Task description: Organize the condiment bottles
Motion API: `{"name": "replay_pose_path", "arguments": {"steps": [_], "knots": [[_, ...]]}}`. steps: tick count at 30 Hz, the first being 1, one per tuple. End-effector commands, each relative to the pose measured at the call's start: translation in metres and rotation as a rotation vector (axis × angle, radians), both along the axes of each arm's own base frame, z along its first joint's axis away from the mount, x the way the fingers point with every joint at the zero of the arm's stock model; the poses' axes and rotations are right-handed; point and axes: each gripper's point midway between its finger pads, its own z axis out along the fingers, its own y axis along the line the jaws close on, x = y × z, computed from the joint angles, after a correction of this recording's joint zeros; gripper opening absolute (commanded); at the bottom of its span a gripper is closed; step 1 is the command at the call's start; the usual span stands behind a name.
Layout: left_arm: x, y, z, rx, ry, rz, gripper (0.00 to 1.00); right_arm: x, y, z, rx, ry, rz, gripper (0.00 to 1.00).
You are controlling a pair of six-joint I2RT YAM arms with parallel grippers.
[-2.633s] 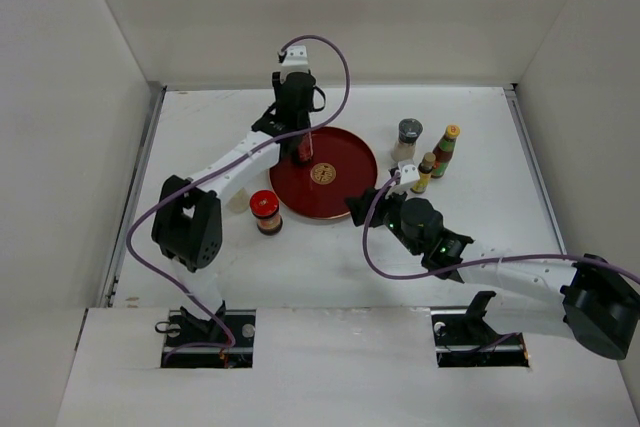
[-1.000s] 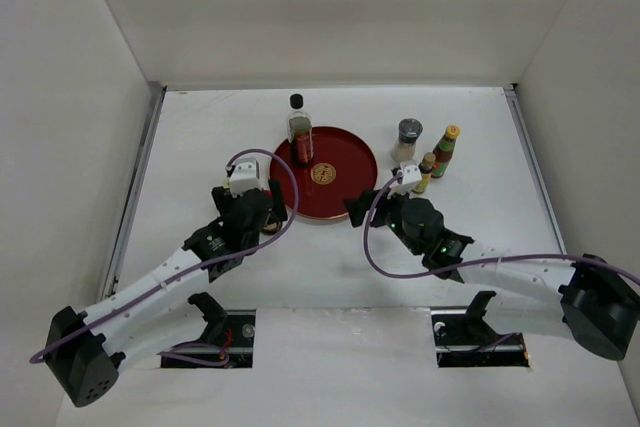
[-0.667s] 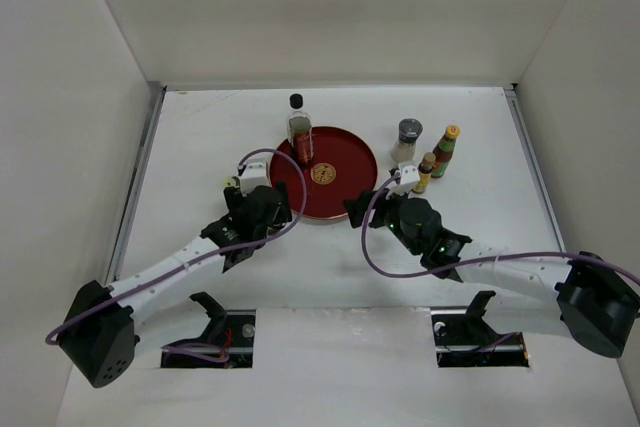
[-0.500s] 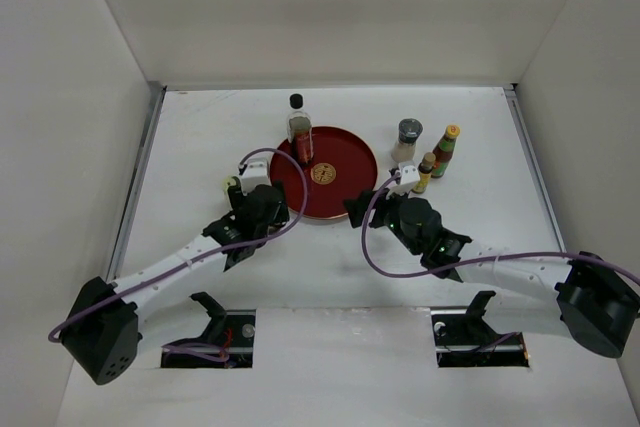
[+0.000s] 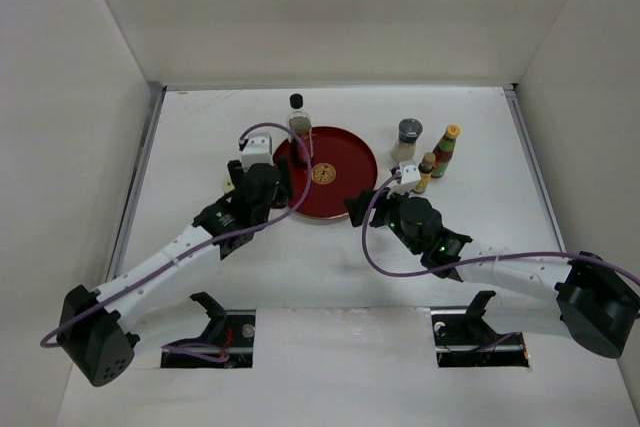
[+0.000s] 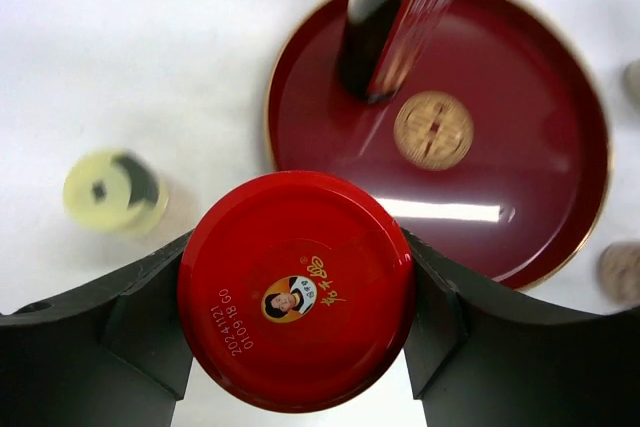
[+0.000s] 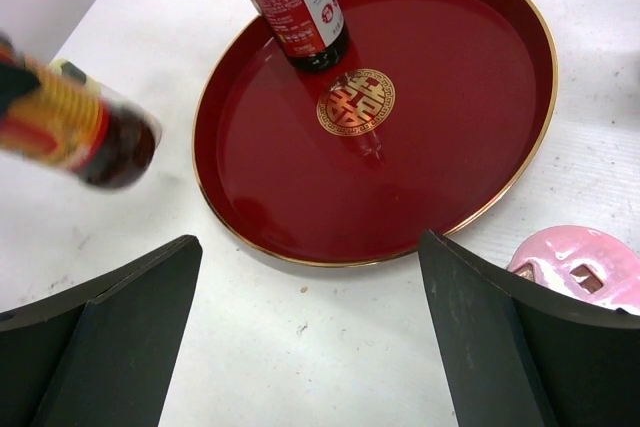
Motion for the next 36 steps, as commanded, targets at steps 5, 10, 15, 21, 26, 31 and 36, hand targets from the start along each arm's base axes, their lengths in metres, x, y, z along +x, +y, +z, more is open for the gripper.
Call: {"name": "replay_pose_path", "arguments": {"steps": [5, 10, 15, 21, 26, 31, 36], "knots": [[0.074, -0.041, 0.07, -0.097, -0.228, 0.004, 0.31, 0.005, 0.006, 0.025, 0.07, -0.05, 0.003, 0.97], [0.105, -0.041, 0.06, -0.083, -0.229, 0.031, 0.31, 0.004, 0.005, 0.026, 0.074, -0.052, 0.005, 0.97], [0.12, -0.037, 0.043, -0.081, -0.219, 0.049, 0.31, 0.003, 0.006, 0.027, 0.075, -0.053, 0.008, 0.97], [0.132, -0.044, 0.013, -0.059, -0.177, 0.028, 0.31, 0.004, 0.007, 0.026, 0.073, -0.051, 0.008, 0.97], [0.137, -0.04, -0.008, -0.045, -0.15, 0.034, 0.31, 0.004, 0.008, 0.025, 0.073, -0.049, 0.009, 0.97], [0.137, -0.037, -0.022, -0.034, -0.137, 0.048, 0.45, 0.005, 0.008, 0.023, 0.07, -0.046, 0.009, 0.97], [0.125, -0.035, -0.008, -0.044, -0.163, 0.052, 0.84, 0.005, 0.008, 0.024, 0.071, -0.047, 0.009, 0.97]]}}
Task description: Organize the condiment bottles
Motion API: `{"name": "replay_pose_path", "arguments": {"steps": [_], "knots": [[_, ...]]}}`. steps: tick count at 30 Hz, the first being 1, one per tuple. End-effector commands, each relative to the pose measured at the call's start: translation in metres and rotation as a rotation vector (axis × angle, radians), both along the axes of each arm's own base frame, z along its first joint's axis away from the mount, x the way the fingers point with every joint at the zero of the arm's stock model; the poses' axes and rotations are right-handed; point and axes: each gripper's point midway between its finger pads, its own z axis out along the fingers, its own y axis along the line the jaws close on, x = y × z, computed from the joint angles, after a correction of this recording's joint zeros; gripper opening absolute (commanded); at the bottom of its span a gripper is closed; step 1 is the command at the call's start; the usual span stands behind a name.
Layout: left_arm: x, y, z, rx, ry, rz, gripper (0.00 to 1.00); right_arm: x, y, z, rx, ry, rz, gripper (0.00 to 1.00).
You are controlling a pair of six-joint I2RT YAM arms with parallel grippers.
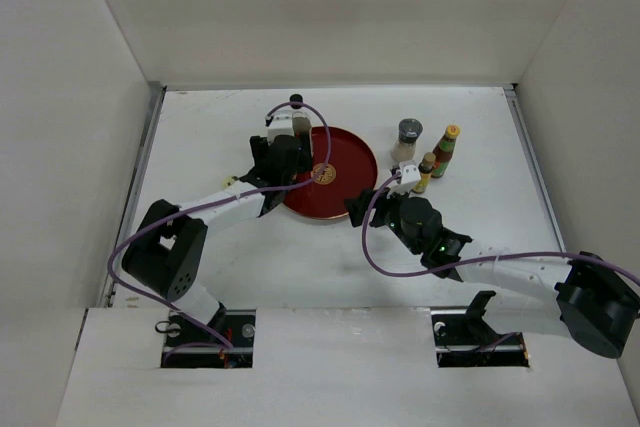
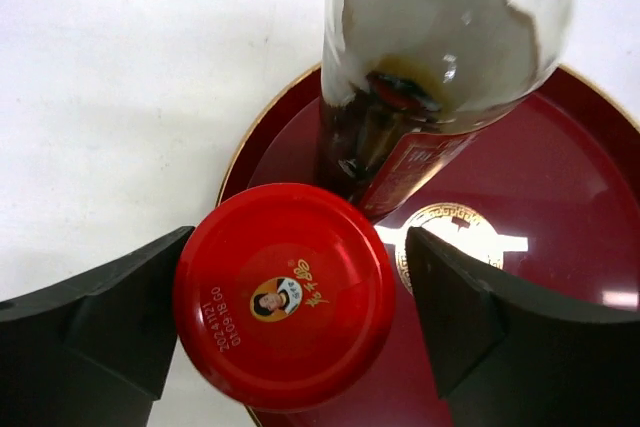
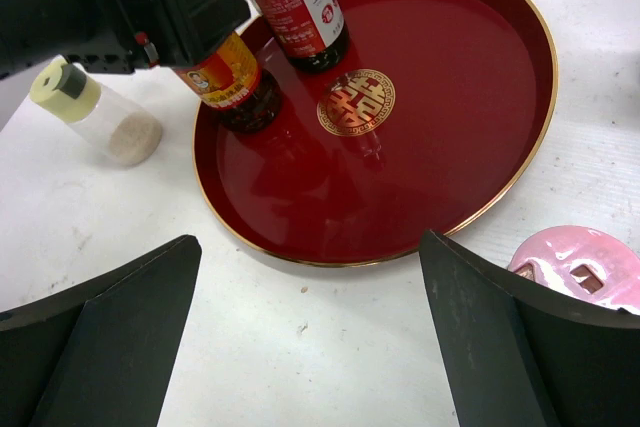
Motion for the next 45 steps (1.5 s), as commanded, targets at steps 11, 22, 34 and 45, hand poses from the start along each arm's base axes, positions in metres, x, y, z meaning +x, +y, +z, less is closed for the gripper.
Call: {"name": "replay_pose_path", "arguments": {"steps": [11, 22, 34, 45], "knots": [[-0.069, 0.059, 0.082, -0.111, -0.187, 0.134, 0.92, 0.004, 0.007, 0.025, 0.075, -0.051, 0.009, 0.97], [-0.089, 0.128, 0.023, -0.083, -0.012, 0.306, 0.92, 0.005, 0.012, 0.021, 0.066, -0.039, 0.021, 0.98], [-0.063, 0.137, -0.008, -0.039, 0.001, 0.378, 0.57, 0.005, 0.013, 0.021, 0.065, -0.037, 0.025, 0.98], [-0.116, 0.067, 0.086, -0.176, -0.165, 0.113, 0.33, 0.0, 0.016, 0.029, 0.083, -0.056, 0.052, 0.79]]}}
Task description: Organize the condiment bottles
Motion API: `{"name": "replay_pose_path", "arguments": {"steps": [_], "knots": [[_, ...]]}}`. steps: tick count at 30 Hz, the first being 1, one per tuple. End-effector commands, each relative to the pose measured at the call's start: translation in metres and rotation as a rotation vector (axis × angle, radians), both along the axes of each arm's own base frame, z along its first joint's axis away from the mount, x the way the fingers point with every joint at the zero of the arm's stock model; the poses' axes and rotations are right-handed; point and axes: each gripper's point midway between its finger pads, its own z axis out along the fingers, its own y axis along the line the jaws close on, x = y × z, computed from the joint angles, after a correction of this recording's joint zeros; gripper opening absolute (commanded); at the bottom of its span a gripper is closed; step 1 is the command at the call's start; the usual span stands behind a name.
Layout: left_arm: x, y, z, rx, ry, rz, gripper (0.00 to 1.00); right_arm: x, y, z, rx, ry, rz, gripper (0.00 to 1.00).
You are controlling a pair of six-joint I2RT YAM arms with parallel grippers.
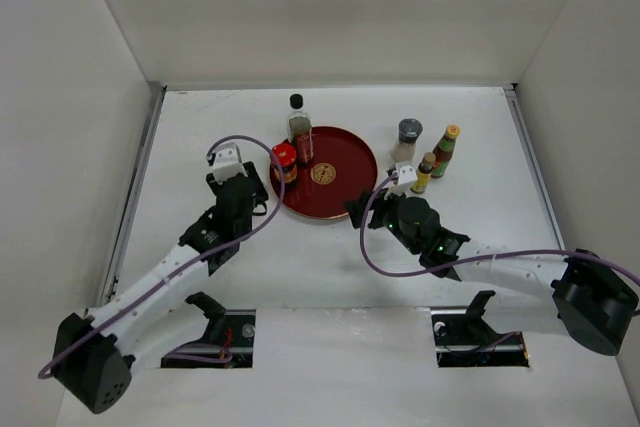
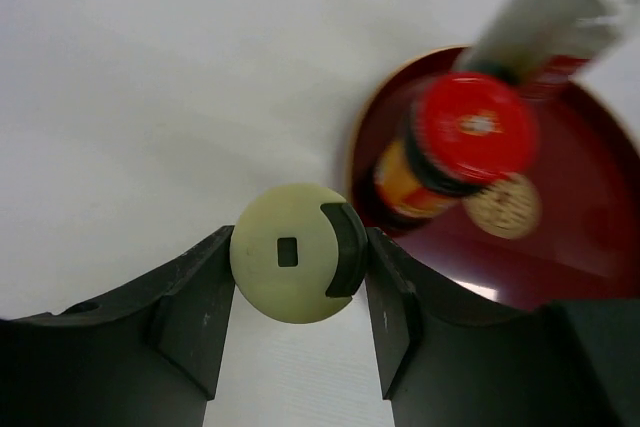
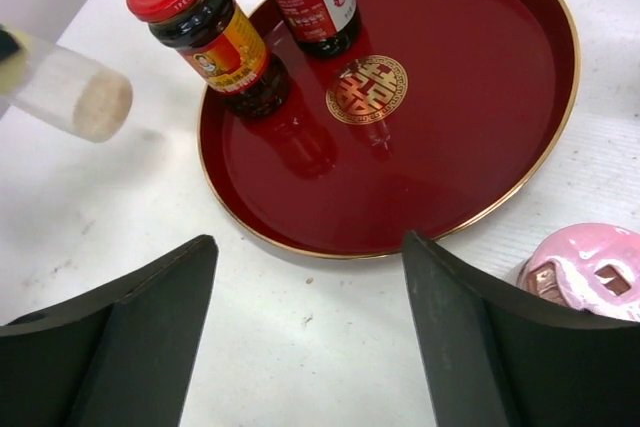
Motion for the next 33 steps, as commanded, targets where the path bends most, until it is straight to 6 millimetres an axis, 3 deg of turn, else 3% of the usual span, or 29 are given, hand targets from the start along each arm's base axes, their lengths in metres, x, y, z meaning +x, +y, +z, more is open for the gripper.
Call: {"name": "replay_pose_path", "arguments": {"steps": [1, 4, 7, 10, 17, 23, 28, 33], "knots": [[-0.012, -0.041, 0.048, -0.08, -0.094, -0.12, 0.33, 0.003, 0.011, 0.036, 0.095, -0.069, 0.019, 0.75], [-0.015, -0.083, 0.05, -0.097, -0.09, -0.212, 0.33, 0.002, 0.01, 0.039, 0.096, -0.073, 0.021, 0.55], [-0.005, -0.118, 0.042, -0.088, -0.085, -0.259, 0.33, -0.002, 0.008, 0.052, 0.117, -0.094, 0.03, 0.35], [0.01, -0.14, 0.033, -0.076, -0.085, -0.278, 0.33, -0.014, 0.009, 0.069, 0.137, -0.116, 0.054, 0.3], [0.035, -0.154, 0.013, -0.043, -0.075, -0.278, 0.33, -0.027, -0.017, 0.111, 0.182, -0.204, 0.0, 0.49], [0.045, -0.156, -0.026, 0.009, -0.004, -0.275, 0.38, -0.035, -0.045, 0.122, 0.218, -0.224, -0.063, 0.66], [0.043, -0.155, -0.048, 0.043, 0.033, -0.273, 0.57, -0.03, -0.069, 0.121, 0.2, -0.219, -0.163, 0.72], [0.041, -0.153, -0.042, 0.027, 0.01, -0.271, 0.85, -0.014, -0.09, 0.109, 0.125, -0.177, -0.28, 0.79]]}}
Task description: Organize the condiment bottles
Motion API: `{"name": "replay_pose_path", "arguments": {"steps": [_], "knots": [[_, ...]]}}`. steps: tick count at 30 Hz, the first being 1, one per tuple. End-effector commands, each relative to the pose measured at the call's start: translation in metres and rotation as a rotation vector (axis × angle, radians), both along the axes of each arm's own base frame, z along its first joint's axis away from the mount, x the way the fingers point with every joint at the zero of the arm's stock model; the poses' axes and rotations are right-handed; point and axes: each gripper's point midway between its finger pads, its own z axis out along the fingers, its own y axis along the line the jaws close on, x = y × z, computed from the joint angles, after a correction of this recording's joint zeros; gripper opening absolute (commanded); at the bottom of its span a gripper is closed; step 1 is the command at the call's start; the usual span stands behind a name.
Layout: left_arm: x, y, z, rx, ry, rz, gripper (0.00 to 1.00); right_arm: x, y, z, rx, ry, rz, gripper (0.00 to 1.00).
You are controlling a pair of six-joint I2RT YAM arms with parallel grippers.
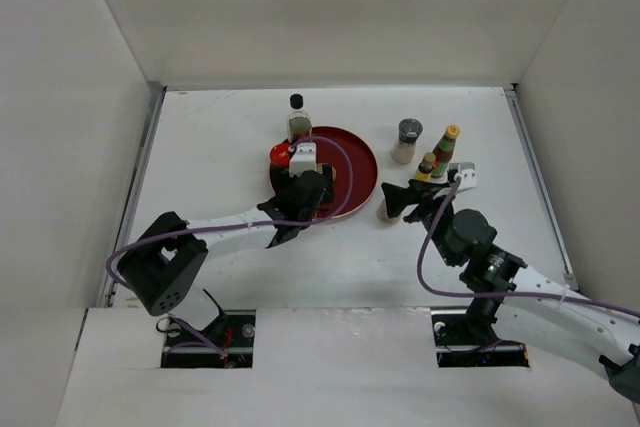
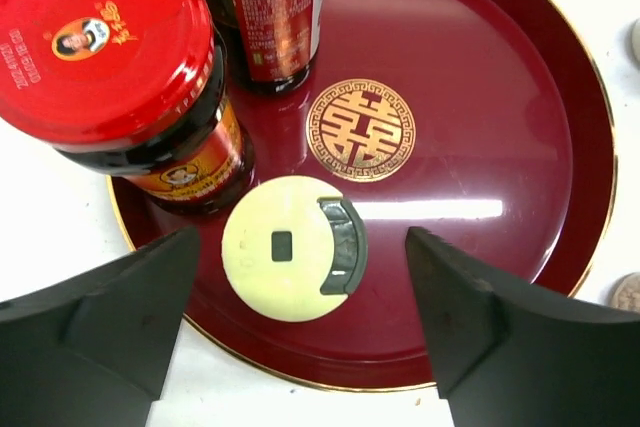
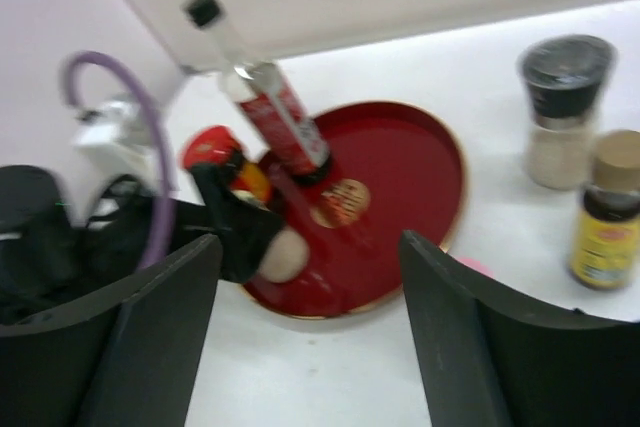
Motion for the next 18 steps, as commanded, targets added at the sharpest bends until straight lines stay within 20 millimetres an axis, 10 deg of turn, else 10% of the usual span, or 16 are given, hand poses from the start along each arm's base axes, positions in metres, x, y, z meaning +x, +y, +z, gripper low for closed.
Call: {"name": "replay_pose_path", "arguments": {"steps": [1, 10, 18], "knots": [[0.003, -0.004, 0.029, -0.074, -0.077, 0.0, 0.9, 0.013, -0.022, -0.001, -0.037, 0.038, -0.121, 0.82], [-0.025, 0.012, 0.135, -0.277, -0.299, -0.045, 1.0, 0.037, -0.046, -0.058, -0.205, 0.205, -0.254, 1.0], [-0.058, 0.136, 0.149, -0.458, -0.535, 0.265, 1.0, 0.057, -0.026, -0.092, -0.264, 0.313, -0.214, 1.0]]}}
